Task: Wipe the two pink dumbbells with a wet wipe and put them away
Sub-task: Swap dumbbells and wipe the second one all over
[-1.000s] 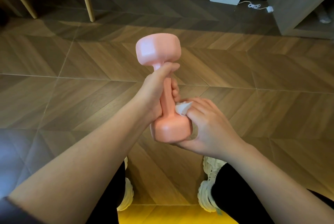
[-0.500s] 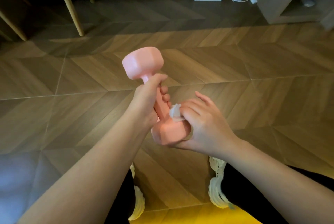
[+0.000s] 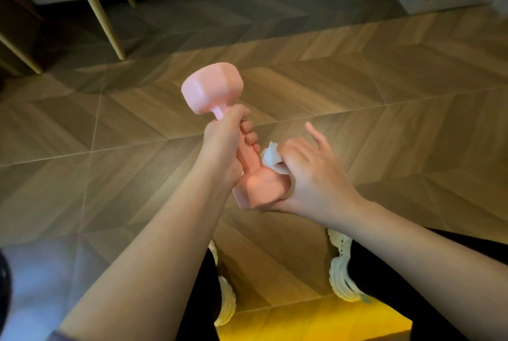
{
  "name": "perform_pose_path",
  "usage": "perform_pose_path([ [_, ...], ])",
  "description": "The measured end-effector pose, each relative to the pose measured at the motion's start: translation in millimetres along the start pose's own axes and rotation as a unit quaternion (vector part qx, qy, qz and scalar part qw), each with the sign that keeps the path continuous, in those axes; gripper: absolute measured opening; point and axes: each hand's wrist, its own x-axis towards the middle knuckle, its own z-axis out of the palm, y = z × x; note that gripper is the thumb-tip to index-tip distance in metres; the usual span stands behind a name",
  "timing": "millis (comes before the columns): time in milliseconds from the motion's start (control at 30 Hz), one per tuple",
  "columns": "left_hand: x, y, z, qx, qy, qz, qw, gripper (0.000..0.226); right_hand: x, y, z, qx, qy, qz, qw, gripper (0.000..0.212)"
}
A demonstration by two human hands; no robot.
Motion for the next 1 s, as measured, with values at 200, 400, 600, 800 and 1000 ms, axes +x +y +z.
perform_pose_path([
  [200,0.9,-0.3,-2.9,0.017,-0.007,0.01,1.0,0.024,8.5,7.5,-2.9,0.147,-0.116,0.008,0.982,0.048],
  [400,-0.5,1.3,-3.2,-0.013,-0.054,-0.025,0.998,0.024,4.2,1.6,-15.0,0.181,-0.115,0.039,0.976,0.044],
  [600,-4.1,9.0,-2.5,-0.036,-0.098,-0.057,0.993,0.029,2.2,-4.8,-31.4,0.223,-0.065,0.076,0.97,0.051],
  [800,-1.5,8.8,-6.3,-0.04,-0.101,-0.036,0.993,0.028,10.1,-0.9,-30.0,0.216,-0.151,0.05,0.963,0.056],
  [1000,5.1,5.2,-9.5,-0.029,-0.056,-0.025,0.998,0.03,5.7,0.6,-20.7,0.089,-0.035,0.001,0.995,0.065],
])
